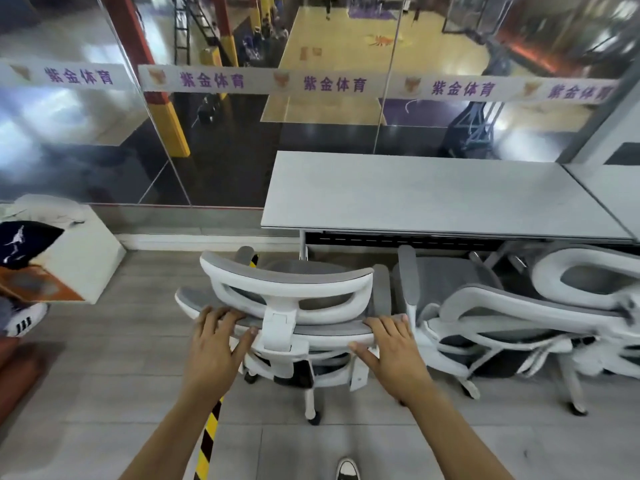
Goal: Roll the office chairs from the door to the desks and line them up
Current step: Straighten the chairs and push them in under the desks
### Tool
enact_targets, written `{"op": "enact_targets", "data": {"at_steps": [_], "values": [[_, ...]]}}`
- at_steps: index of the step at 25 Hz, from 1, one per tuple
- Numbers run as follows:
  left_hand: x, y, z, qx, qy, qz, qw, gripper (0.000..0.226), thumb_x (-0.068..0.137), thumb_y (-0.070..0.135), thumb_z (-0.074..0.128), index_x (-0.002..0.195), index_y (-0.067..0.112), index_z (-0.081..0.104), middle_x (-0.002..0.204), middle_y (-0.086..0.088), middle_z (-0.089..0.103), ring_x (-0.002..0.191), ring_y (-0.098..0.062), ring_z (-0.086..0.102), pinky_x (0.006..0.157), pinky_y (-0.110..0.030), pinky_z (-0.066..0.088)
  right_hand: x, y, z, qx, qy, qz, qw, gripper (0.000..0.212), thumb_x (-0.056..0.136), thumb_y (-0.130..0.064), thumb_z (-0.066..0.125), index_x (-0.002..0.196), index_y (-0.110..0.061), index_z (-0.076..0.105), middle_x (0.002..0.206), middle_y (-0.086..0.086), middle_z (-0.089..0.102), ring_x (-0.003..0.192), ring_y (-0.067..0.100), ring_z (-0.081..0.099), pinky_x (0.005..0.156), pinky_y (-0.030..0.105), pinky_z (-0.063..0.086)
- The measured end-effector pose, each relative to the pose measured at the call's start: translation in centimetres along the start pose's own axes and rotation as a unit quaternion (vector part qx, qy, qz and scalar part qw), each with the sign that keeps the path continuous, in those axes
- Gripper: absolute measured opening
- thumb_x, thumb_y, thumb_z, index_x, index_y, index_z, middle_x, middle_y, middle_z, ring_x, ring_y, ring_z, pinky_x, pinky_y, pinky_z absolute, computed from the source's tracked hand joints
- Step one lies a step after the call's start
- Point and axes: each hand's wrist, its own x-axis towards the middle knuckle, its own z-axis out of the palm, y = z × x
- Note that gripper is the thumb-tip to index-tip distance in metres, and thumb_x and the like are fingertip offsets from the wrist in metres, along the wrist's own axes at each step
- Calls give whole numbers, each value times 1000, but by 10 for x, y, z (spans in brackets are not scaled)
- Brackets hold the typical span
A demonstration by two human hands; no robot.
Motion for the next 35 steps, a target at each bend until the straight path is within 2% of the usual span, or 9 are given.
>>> {"op": "enact_targets", "data": {"at_steps": [9,14,19,24,30,33,35], "values": [[26,12,22,-18,31,-11,999,50,88,62,42,113,24,62,129,-4,54,138,-32,28,113,-49,28,39,26,-10,18,-25,-23,999,64,92,-76,29,132,-29,48,129,-9,49,132,14,38,124,46,9],[45,15,24,-10,31,-5,999,51,88,63,41,110,23,63,124,-6,55,135,-32,32,112,-45,27,59,32,-8,23,-26,-25,999,66,93,-75,31,135,-27,48,130,-7,50,134,16,37,125,46,8],[42,26,28,-15,31,-25,999,39,93,55,53,112,22,63,127,-7,53,137,-31,28,111,-49,29,66,42,-10,21,-26,-36,999,69,91,-77,29,133,-26,49,129,-7,50,133,17,39,124,47,9],[46,19,22,-6,25,-14,1000,50,89,63,41,112,25,62,126,-5,54,137,-32,29,114,-48,27,69,34,-10,16,-31,-31,999,68,92,-75,31,135,-25,48,131,-5,49,134,17,37,125,46,5],[40,28,23,-9,11,-36,999,34,93,45,54,119,24,60,136,-6,49,143,-31,21,115,-51,28,63,38,-8,14,-25,-35,999,64,94,-72,35,135,-26,48,132,-6,50,135,17,38,126,43,3],[39,26,24,3,1,-41,999,44,94,51,43,128,25,55,144,-7,43,145,-32,19,114,-54,30,65,36,-9,6,-24,-34,999,68,93,-74,31,135,-25,49,135,-3,51,138,20,37,126,43,4],[33,26,19,25,-13,-43,999,49,97,48,39,139,25,48,152,-8,37,147,-33,17,116,-54,29,61,34,-10,-9,-20,-33,999,73,92,-75,26,139,-23,48,145,-1,47,145,20,31,126,43,6]]}}
